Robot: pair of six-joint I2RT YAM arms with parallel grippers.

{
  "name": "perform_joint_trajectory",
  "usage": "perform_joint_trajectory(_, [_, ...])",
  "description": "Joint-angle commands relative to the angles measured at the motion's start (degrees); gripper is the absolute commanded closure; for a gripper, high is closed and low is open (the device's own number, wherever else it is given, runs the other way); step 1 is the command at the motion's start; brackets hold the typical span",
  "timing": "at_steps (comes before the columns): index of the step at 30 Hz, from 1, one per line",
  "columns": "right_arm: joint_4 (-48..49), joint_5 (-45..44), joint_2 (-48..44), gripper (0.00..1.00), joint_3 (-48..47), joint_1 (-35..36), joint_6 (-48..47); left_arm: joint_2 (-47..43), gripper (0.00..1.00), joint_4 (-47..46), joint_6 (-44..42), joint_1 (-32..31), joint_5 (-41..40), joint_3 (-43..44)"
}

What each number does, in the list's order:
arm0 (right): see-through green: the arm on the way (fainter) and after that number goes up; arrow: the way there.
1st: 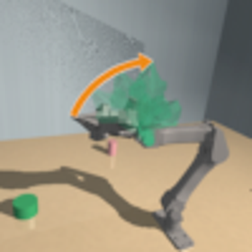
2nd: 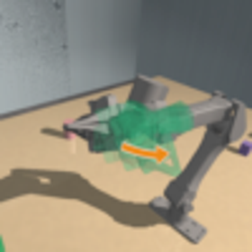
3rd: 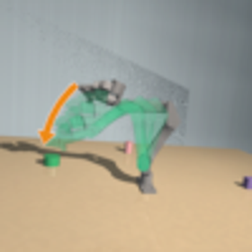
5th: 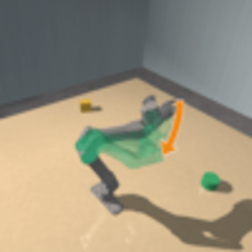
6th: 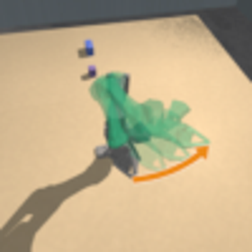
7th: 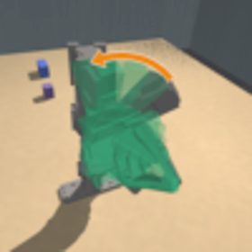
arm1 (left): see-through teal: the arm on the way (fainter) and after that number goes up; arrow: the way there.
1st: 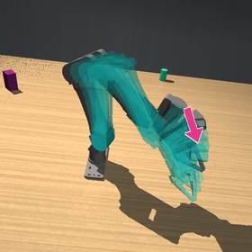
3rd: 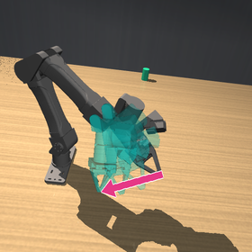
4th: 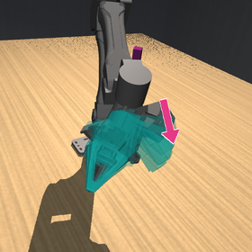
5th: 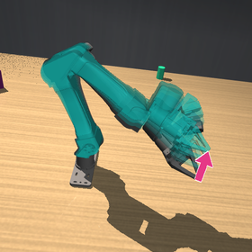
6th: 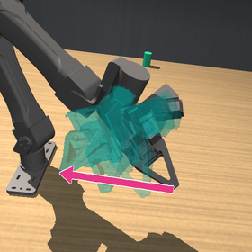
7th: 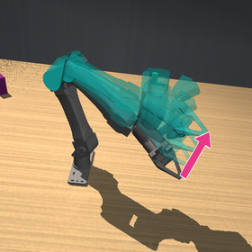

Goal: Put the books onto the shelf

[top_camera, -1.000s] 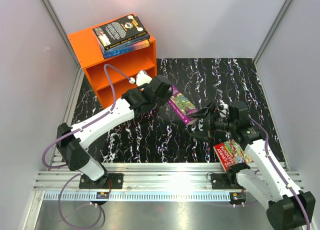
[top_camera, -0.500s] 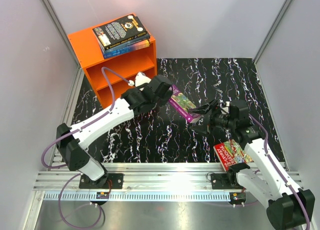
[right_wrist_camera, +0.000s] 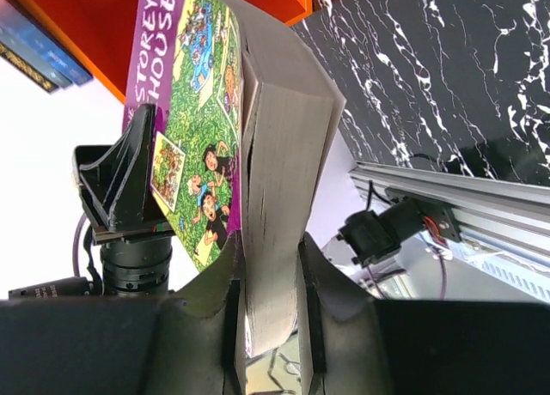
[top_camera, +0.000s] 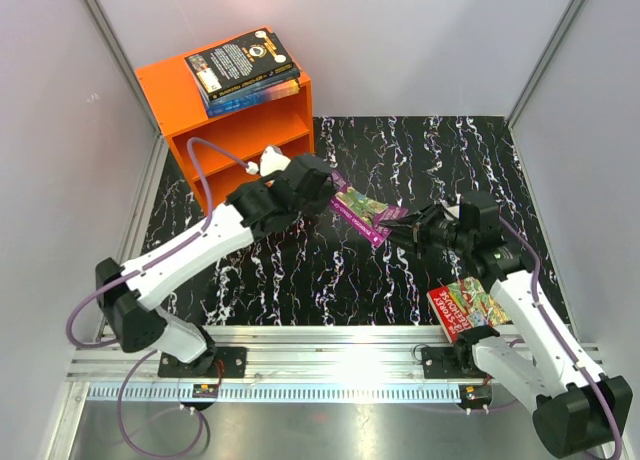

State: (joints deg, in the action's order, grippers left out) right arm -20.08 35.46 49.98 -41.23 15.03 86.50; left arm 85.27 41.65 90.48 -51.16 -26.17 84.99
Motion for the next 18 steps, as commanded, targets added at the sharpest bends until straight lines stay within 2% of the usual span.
perform_joint_trajectory(1, [-3.56,-4.88,2.57,1.00,-6.38,-0.17,-5.62,-9.93,0.72,-9.91,-6.96,-1.32,10.52,-1.22])
perform_joint_trajectory(4, [-4.44,-3.83,5.03,1.00,-10.08,-0.35,-11.41,-16.42,0.42,-14.22,-13.65,-1.23,14.04,-8.24])
perform_joint_trajectory(5, [-4.62,-3.30,5.74,1.00,-12.79,-0.44,-13.01,-18.11,0.18,-14.49,-14.44,-0.79,14.39,-9.92])
perform_joint_trajectory(7, [-5.06,-0.84,8.10,1.00,-15.44,-0.44,-15.91,-21.80,0.01,-16.41,-16.64,0.52,17.28,-16.15])
perform_joint_trajectory(13, [-1.55,8.03,11.63,1.00,-21.43,-0.79,-22.16,-34.64,0.01,-27.31,-20.07,12.90,36.78,-32.40])
perform_joint_trajectory(14, [-0.76,9.44,11.90,1.00,-22.30,-0.88,-22.25,-35.52,0.01,-27.32,-20.60,16.58,41.51,-33.21])
perform_joint_trajectory(18, [4.23,18.92,13.13,1.00,-23.89,-0.88,-22.69,-37.46,0.01,-23.90,-25.51,23.81,50.07,-34.28])
